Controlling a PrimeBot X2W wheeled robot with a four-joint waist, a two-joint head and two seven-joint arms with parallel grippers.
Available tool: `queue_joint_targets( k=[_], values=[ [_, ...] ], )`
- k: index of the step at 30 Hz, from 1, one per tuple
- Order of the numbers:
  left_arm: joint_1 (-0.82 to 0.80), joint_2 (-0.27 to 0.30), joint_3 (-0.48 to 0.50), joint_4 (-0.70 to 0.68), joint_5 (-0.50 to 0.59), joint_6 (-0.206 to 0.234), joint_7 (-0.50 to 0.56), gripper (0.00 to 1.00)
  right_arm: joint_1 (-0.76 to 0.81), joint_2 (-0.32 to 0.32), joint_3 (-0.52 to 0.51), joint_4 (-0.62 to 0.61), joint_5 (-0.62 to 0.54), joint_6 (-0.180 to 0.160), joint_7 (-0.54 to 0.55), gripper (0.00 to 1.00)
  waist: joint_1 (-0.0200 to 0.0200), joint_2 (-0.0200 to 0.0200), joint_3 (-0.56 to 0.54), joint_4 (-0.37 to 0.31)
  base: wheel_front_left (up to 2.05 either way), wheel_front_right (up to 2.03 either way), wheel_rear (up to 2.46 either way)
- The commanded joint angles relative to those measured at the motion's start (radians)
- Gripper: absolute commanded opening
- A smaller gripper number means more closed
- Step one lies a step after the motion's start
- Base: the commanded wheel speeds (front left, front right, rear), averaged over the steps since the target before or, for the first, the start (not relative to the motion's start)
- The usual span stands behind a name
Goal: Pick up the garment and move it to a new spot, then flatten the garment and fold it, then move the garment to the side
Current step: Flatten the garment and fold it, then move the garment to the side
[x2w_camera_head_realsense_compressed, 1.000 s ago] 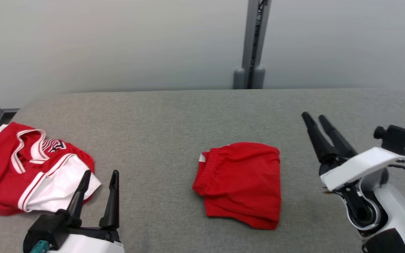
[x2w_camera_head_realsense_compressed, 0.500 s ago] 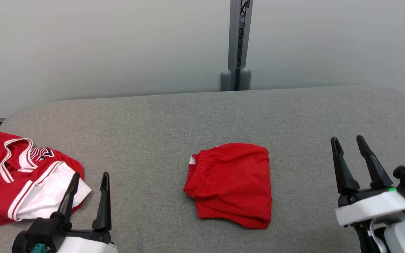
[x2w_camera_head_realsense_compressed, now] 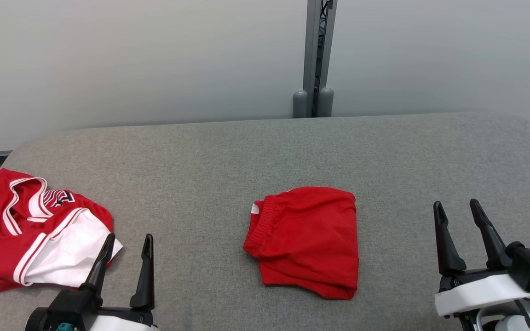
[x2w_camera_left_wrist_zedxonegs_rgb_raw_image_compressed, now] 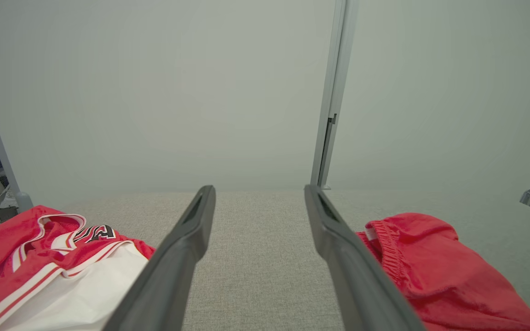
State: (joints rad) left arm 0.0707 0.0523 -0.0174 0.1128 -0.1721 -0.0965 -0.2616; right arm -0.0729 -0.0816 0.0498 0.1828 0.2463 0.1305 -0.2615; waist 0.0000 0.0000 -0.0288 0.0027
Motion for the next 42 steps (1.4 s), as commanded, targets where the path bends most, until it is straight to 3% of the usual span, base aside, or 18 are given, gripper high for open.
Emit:
queue_joint_targets(
  k=[1, 12, 16, 27, 34, 42],
  values=[
    [0.000, 0.003, 0.000, 0.002, 0.008, 0.003, -0.005, 1.00, 0.002, -0.001, -0.003, 0.001, -0.004, 0.001, -0.005, 1.00, 0.0000, 0.0000, 0.000, -0.001, 0.00, 0.00, 0.00],
    [-0.015, 0.001, -0.012, 0.007, 0.013, -0.003, -0.005, 1.00, -0.022, -0.001, 0.023, 0.043, 0.001, 0.001, -0.005, 1.00, 0.0000, 0.0000, 0.002, 0.011, 0.00, 0.00, 0.00],
    [-0.019, 0.001, -0.026, 0.012, 0.005, -0.005, -0.005, 1.00, -0.058, -0.011, 0.047, 0.117, 0.016, 0.001, 0.022, 1.00, 0.0000, 0.0000, -0.001, 0.038, 0.00, 0.00, 0.00],
    [-0.023, 0.000, -0.058, 0.043, -0.011, -0.013, -0.005, 1.00, -0.244, -0.022, 0.089, 0.407, 0.061, 0.000, 0.303, 1.00, 0.0000, 0.0000, 0.009, 0.160, 0.00, 0.00, 0.00],
    [-0.043, 0.000, -0.065, 0.049, -0.028, -0.016, -0.005, 1.00, -0.338, -0.018, 0.003, 0.565, 0.113, 0.000, 0.487, 1.00, 0.0000, 0.0000, 0.045, 0.226, 0.00, 0.00, 0.00],
    [-0.063, 0.000, -0.072, 0.062, -0.037, -0.021, -0.005, 1.00, -0.365, 0.012, -0.029, 0.694, 0.180, 0.000, 0.659, 1.00, 0.0000, 0.0000, 0.069, 0.252, 0.00, 0.00, 0.00]
  ],
)
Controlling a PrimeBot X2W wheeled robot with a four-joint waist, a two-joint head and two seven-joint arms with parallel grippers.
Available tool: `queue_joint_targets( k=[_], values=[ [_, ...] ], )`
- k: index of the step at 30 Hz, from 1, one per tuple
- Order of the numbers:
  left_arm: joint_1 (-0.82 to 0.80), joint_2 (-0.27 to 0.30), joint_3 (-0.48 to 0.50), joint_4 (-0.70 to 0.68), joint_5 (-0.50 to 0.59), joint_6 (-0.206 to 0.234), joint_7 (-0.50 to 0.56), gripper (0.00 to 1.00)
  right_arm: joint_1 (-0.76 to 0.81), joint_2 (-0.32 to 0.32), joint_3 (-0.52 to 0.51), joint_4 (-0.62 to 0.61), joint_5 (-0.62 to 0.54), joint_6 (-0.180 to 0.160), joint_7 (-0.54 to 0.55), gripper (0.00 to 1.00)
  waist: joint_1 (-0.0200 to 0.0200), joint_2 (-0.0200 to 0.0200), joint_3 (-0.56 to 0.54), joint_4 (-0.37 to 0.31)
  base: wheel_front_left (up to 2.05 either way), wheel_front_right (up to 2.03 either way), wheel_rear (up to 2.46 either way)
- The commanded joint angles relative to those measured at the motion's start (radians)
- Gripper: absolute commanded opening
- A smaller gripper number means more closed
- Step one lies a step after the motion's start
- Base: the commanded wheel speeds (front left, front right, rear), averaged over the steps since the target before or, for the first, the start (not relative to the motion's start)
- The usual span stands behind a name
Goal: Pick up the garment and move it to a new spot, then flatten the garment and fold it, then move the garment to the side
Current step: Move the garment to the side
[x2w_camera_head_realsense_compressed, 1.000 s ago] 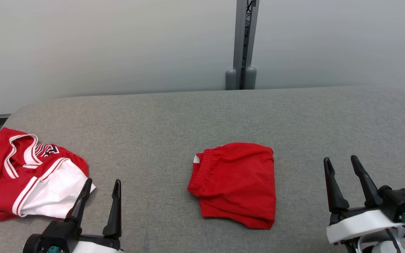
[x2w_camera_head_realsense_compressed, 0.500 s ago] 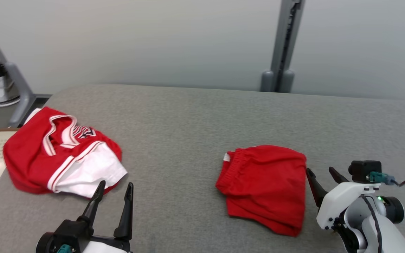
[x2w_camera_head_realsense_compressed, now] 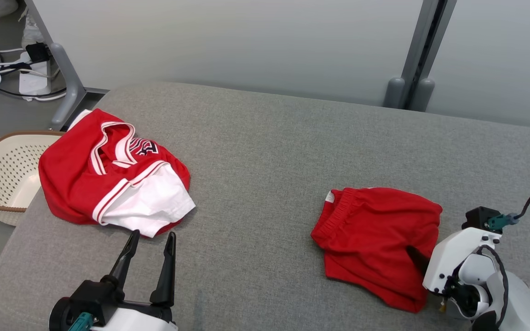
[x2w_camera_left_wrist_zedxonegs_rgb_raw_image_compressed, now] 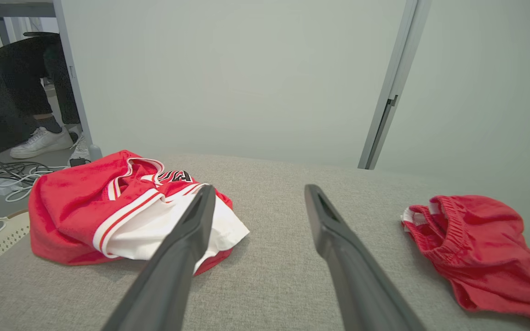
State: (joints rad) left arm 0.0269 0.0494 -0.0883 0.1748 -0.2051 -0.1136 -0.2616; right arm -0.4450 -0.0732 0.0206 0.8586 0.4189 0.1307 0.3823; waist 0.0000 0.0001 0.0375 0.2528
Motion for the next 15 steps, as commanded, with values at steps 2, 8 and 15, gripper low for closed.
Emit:
queue_joint_targets(
  k=[2, 8, 15],
  values=[
    [-0.022, 0.003, -0.002, 0.001, -0.005, -0.003, -0.005, 1.00, 0.009, 0.009, 0.001, 0.037, 0.016, 0.000, 0.032, 1.00, 0.0000, -0.0001, 0.007, 0.001, 0.00, 0.00, 0.00],
    [-0.026, 0.003, 0.004, 0.001, -0.002, 0.000, -0.005, 1.00, -0.001, 0.017, 0.018, 0.036, 0.039, 0.000, 0.008, 0.35, 0.0000, -0.0001, 0.010, -0.016, 0.00, 0.00, 0.00],
    [-0.027, 0.003, 0.000, -0.003, 0.005, -0.005, -0.005, 1.00, -0.029, 0.002, 0.056, -0.006, 0.056, 0.000, -0.084, 0.00, 0.0000, -0.0001, -0.006, -0.077, 0.00, 0.00, 0.00]
  ],
)
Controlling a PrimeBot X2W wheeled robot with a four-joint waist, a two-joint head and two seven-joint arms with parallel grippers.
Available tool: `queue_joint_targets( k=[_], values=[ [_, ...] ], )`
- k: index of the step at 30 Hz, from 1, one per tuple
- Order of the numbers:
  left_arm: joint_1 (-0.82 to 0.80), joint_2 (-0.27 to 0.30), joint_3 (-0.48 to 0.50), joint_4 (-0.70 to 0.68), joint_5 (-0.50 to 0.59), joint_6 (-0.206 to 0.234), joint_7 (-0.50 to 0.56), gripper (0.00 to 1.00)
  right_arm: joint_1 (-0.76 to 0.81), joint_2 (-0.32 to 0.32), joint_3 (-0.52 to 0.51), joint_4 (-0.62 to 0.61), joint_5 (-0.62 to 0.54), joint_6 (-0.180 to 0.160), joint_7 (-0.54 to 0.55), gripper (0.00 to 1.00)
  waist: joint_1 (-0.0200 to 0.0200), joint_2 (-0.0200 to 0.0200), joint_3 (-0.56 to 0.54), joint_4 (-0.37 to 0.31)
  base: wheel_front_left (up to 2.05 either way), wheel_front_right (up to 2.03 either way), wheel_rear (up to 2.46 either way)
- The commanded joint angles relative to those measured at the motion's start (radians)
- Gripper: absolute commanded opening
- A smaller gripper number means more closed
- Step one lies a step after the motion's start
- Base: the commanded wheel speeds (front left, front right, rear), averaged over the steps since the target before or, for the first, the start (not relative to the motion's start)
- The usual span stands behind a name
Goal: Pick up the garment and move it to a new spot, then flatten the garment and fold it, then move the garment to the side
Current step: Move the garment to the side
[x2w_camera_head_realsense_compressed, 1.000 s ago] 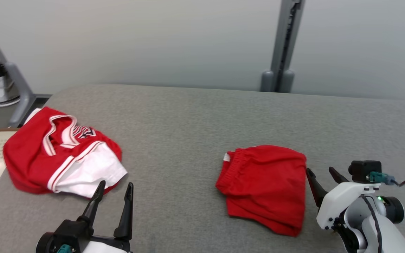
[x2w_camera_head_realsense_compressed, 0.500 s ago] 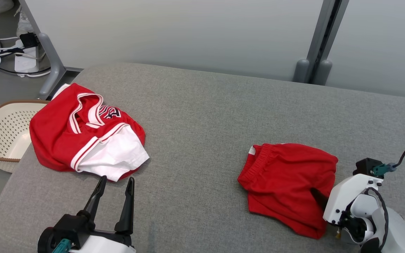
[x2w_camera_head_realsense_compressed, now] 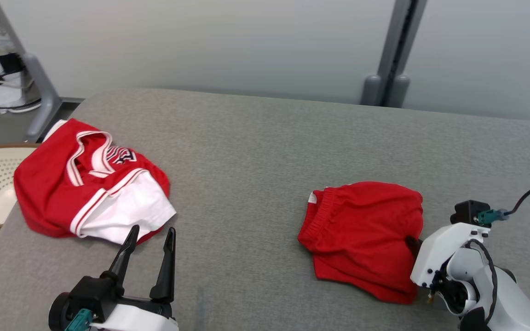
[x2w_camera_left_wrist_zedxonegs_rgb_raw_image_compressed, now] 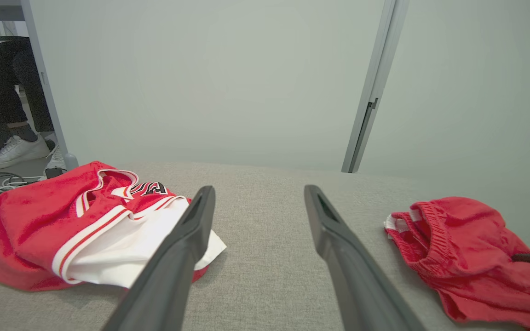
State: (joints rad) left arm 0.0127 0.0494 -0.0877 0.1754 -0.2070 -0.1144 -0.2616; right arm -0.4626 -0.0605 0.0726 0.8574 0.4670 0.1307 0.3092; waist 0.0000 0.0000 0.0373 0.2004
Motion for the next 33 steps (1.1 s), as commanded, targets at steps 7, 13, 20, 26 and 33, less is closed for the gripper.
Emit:
queue_joint_targets(
  k=[7, 13, 20, 26, 33],
  values=[
    [-0.030, 0.003, -0.026, -0.026, 0.001, -0.008, -0.005, 1.00, -0.056, -0.064, 0.096, -0.034, 0.006, 0.000, -0.029, 0.00, 0.0000, 0.0000, 0.007, -0.148, 0.00, 0.00, 0.00],
    [-0.057, 0.003, -0.076, -0.040, -0.010, -0.015, -0.004, 1.00, -0.119, -0.106, 0.178, -0.058, -0.009, 0.000, -0.016, 0.00, 0.0000, 0.0000, 0.046, -0.247, 0.00, 0.00, 0.00],
    [-0.135, 0.014, -0.135, -0.046, 0.013, -0.017, -0.004, 1.00, -0.221, -0.189, 0.283, -0.090, 0.003, 0.000, -0.012, 0.00, 0.0000, 0.0000, 0.143, -0.347, 0.00, 0.00, 0.00],
    [-0.201, 0.039, -0.180, -0.055, 0.016, -0.018, -0.004, 1.00, -0.333, -0.274, 0.348, -0.071, -0.012, 0.000, -0.045, 0.00, 0.0000, 0.0000, 0.236, -0.404, 0.00, 0.00, 0.00],
    [-0.263, 0.081, -0.213, -0.056, 0.013, -0.016, -0.004, 1.00, -0.477, -0.355, 0.416, 0.009, -0.028, 0.000, -0.082, 0.00, 0.0000, 0.0000, 0.331, -0.434, 0.00, 0.00, 0.00]
  ],
)
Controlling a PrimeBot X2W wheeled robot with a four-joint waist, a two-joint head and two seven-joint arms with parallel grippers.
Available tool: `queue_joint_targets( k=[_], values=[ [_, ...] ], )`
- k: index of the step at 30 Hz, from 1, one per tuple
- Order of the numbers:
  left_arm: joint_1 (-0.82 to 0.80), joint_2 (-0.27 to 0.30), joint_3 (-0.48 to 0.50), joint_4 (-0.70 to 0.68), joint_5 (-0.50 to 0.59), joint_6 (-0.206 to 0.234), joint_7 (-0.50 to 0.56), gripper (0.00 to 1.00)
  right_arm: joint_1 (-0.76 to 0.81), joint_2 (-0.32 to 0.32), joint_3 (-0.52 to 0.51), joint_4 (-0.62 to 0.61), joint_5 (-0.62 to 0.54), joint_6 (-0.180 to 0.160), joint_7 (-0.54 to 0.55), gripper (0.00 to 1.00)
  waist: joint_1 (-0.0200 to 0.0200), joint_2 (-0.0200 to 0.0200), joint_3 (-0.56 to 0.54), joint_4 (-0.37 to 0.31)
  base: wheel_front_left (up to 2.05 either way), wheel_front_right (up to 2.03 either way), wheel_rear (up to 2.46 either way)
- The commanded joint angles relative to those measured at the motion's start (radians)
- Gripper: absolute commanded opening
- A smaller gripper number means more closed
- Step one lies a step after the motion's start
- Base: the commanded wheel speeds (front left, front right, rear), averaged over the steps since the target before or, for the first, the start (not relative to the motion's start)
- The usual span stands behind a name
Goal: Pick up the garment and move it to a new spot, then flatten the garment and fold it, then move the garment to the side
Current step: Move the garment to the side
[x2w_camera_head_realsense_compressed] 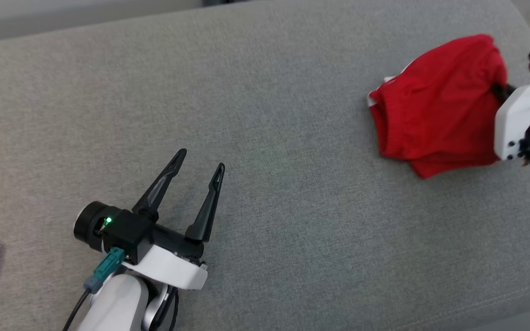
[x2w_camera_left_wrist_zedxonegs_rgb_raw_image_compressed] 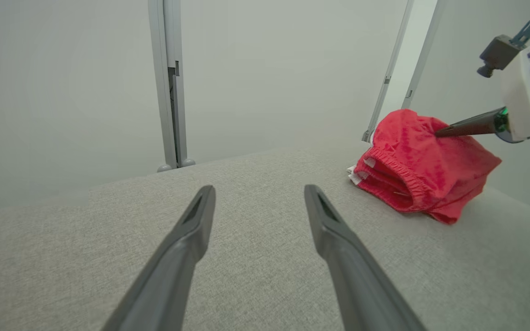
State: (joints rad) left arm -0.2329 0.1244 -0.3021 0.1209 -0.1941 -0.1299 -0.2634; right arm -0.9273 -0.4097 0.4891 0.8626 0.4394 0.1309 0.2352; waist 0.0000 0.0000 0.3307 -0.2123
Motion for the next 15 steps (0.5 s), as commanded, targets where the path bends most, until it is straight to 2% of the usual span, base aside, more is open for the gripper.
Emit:
queue_joint_targets(
  k=[1, 6, 7, 8, 9, 10, 11, 12, 15],
  values=[
    [-0.025, 0.011, -0.001, -0.001, 0.000, 0.000, -0.002, 1.00, -0.032, -0.013, 0.003, 0.020, -0.005, 0.000, -0.015, 0.00, 0.0000, 0.0000, 0.048, -0.022, 0.00, 0.00, 0.00],
    [-0.054, 0.026, -0.009, 0.003, -0.002, -0.001, -0.002, 1.00, -0.126, -0.038, 0.009, 0.120, -0.036, 0.000, -0.057, 0.00, 0.0000, 0.0000, 0.092, -0.016, 0.00, 0.00, 0.00],
    [-0.055, 0.026, -0.011, 0.004, -0.002, -0.001, -0.002, 1.00, -0.141, -0.043, 0.006, 0.137, -0.045, 0.000, -0.066, 0.09, 0.0000, 0.0000, 0.095, -0.014, 0.00, 0.00, 0.00],
    [-0.057, 0.026, -0.012, 0.006, -0.003, -0.001, -0.002, 1.00, -0.155, -0.045, 0.003, 0.153, -0.052, 0.000, -0.076, 0.32, 0.0000, 0.0000, 0.097, -0.012, 0.00, 0.00, 0.00],
    [-0.060, 0.026, -0.012, 0.008, -0.004, -0.001, -0.002, 1.00, -0.162, -0.038, -0.002, 0.168, -0.047, 0.000, -0.086, 0.38, 0.0000, 0.0000, 0.099, -0.010, 0.00, 0.00, 0.00],
    [-0.062, 0.025, -0.013, 0.010, -0.006, -0.001, -0.002, 1.00, -0.167, -0.031, -0.010, 0.185, -0.043, 0.000, -0.093, 0.39, 0.0000, 0.0000, 0.098, -0.007, 0.00, 0.00, 0.00],
    [-0.065, 0.024, -0.012, 0.014, -0.007, -0.001, -0.002, 1.00, -0.171, -0.028, -0.010, 0.201, -0.051, 0.000, -0.101, 0.49, 0.0000, 0.0000, 0.097, -0.004, 0.00, 0.00, 0.00],
    [-0.066, 0.021, -0.010, 0.018, -0.008, -0.001, -0.002, 1.00, -0.175, -0.026, -0.010, 0.217, -0.054, 0.000, -0.109, 1.00, 0.0000, 0.0000, 0.094, -0.001, 0.00, 0.00, 0.00],
    [-0.063, 0.011, -0.008, 0.028, -0.013, -0.001, -0.002, 1.00, -0.180, -0.013, -0.011, 0.256, -0.060, 0.000, -0.135, 1.00, 0.0000, 0.0000, 0.072, 0.007, 0.00, 0.00, 0.00]
  ],
)
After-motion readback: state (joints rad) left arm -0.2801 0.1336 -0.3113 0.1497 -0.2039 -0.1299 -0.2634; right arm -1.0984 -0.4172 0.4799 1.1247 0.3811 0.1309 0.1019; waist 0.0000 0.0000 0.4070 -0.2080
